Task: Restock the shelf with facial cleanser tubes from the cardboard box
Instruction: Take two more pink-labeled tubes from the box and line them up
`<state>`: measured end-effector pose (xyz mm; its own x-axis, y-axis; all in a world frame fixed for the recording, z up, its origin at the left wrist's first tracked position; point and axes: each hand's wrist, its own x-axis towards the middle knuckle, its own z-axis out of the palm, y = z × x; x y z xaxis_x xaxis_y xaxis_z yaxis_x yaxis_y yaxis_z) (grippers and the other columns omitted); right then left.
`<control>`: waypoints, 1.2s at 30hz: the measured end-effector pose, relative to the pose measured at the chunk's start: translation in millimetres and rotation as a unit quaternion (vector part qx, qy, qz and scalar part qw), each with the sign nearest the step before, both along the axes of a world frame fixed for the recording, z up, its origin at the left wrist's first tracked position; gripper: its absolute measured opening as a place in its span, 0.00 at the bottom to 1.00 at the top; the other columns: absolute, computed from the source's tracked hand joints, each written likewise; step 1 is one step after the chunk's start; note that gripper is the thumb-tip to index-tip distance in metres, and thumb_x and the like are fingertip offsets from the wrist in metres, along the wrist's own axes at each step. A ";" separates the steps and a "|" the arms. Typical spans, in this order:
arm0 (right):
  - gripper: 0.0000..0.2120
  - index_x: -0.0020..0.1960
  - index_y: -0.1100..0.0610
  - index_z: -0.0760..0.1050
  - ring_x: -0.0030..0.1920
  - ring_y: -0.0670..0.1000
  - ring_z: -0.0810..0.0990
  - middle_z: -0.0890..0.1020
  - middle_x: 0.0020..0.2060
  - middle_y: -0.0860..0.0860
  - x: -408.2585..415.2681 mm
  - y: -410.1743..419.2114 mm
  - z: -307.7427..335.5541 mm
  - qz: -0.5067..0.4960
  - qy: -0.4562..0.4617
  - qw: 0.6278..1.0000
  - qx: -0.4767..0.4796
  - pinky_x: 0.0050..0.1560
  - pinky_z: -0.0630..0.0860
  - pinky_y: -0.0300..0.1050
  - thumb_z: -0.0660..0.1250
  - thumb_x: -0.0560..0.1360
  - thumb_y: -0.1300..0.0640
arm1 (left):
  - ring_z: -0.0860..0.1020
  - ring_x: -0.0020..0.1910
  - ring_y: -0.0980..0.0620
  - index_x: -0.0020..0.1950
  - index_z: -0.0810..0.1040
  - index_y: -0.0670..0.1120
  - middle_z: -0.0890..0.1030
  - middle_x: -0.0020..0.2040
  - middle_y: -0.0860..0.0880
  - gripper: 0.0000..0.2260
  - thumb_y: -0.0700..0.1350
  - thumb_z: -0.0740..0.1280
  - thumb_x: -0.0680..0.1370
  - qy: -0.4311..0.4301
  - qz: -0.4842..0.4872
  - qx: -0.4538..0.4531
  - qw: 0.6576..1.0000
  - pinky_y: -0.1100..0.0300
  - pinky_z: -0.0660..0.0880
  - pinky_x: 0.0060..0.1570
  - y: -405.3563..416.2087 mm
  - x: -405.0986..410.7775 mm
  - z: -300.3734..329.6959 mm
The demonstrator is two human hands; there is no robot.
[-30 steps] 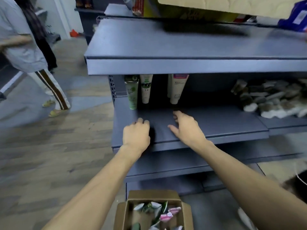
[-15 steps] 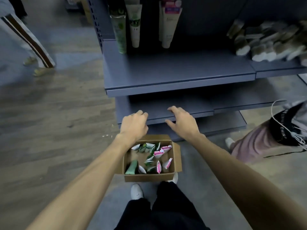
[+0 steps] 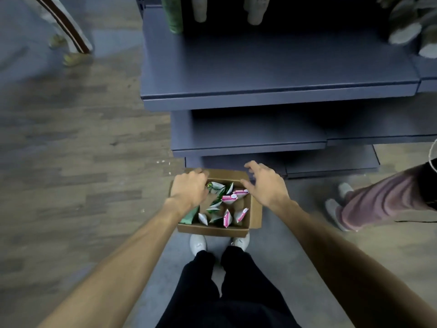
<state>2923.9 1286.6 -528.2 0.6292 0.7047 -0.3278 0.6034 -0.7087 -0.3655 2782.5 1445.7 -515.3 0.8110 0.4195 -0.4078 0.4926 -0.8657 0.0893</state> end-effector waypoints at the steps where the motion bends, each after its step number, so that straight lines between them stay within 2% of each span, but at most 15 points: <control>1: 0.19 0.65 0.47 0.68 0.53 0.52 0.81 0.79 0.56 0.49 2.3 -2.3 -7.1 0.000 0.011 1.000 -0.003 0.51 0.79 0.52 0.66 0.76 0.45 | 0.79 0.56 0.40 0.60 0.74 0.47 0.76 0.60 0.47 0.13 0.48 0.62 0.77 0.008 0.011 -0.011 1.000 0.52 0.74 0.49 -2.0 -1.1 -5.8; 9: 0.17 0.63 0.48 0.69 0.55 0.55 0.80 0.81 0.55 0.49 11.0 -7.1 -57.3 0.029 0.079 0.995 -0.057 0.53 0.78 0.52 0.66 0.76 0.50 | 0.79 0.54 0.40 0.59 0.74 0.48 0.79 0.57 0.44 0.12 0.48 0.60 0.78 0.087 0.096 -0.042 0.991 0.52 0.74 0.49 -3.9 -31.1 -51.0; 14: 0.17 0.62 0.49 0.70 0.56 0.59 0.79 0.81 0.55 0.52 10.1 -7.4 -84.6 0.073 0.102 0.983 -0.131 0.53 0.78 0.52 0.66 0.74 0.51 | 0.80 0.53 0.41 0.59 0.75 0.49 0.79 0.57 0.46 0.11 0.46 0.61 0.78 0.098 0.158 -0.086 0.979 0.52 0.75 0.49 -14.4 -47.4 -83.5; 16: 0.18 0.63 0.47 0.70 0.58 0.58 0.78 0.80 0.56 0.51 8.7 -10.6 -94.7 0.070 0.121 0.980 -0.144 0.54 0.78 0.52 0.67 0.74 0.51 | 0.80 0.53 0.40 0.62 0.74 0.50 0.79 0.57 0.45 0.13 0.45 0.61 0.78 0.096 0.184 -0.108 0.972 0.51 0.75 0.50 -18.0 -54.9 -98.4; 19: 0.19 0.64 0.48 0.69 0.56 0.58 0.80 0.81 0.55 0.52 1.8 -15.0 -107.8 0.077 0.119 0.974 -0.177 0.53 0.78 0.52 0.66 0.74 0.51 | 0.79 0.55 0.40 0.69 0.69 0.53 0.78 0.59 0.44 0.19 0.45 0.62 0.78 0.116 0.197 -0.126 0.965 0.49 0.76 0.53 -22.5 -68.1 -119.0; 23: 0.17 0.63 0.52 0.71 0.56 0.58 0.80 0.81 0.56 0.53 -10.9 -15.9 -119.6 0.092 0.108 0.963 -0.229 0.53 0.77 0.50 0.64 0.75 0.50 | 0.78 0.55 0.41 0.70 0.69 0.52 0.79 0.58 0.43 0.19 0.44 0.61 0.79 0.125 0.203 -0.111 0.965 0.52 0.74 0.52 -20.9 -83.7 -135.3; 29: 0.20 0.68 0.52 0.67 0.59 0.59 0.77 0.78 0.59 0.56 -31.0 2.8 -116.7 0.119 0.100 0.965 -0.211 0.57 0.75 0.52 0.63 0.78 0.51 | 0.79 0.54 0.42 0.63 0.73 0.48 0.79 0.57 0.45 0.14 0.45 0.62 0.78 0.148 0.194 -0.111 0.963 0.52 0.75 0.51 -6.5 -101.9 -147.0; 36: 0.19 0.68 0.50 0.67 0.61 0.59 0.76 0.79 0.58 0.55 -51.8 24.6 -111.4 0.097 0.094 0.975 -0.178 0.59 0.72 0.49 0.62 0.78 0.52 | 0.79 0.56 0.44 0.63 0.73 0.48 0.78 0.59 0.47 0.14 0.45 0.64 0.77 0.153 0.168 -0.117 0.967 0.53 0.75 0.51 10.7 -114.9 -149.3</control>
<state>2872.1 1311.2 -639.7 0.4003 0.6250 -0.6701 0.6853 -0.6897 -0.2339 2667.6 1456.4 -664.5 0.4722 0.5048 -0.7226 0.7767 -0.6259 0.0702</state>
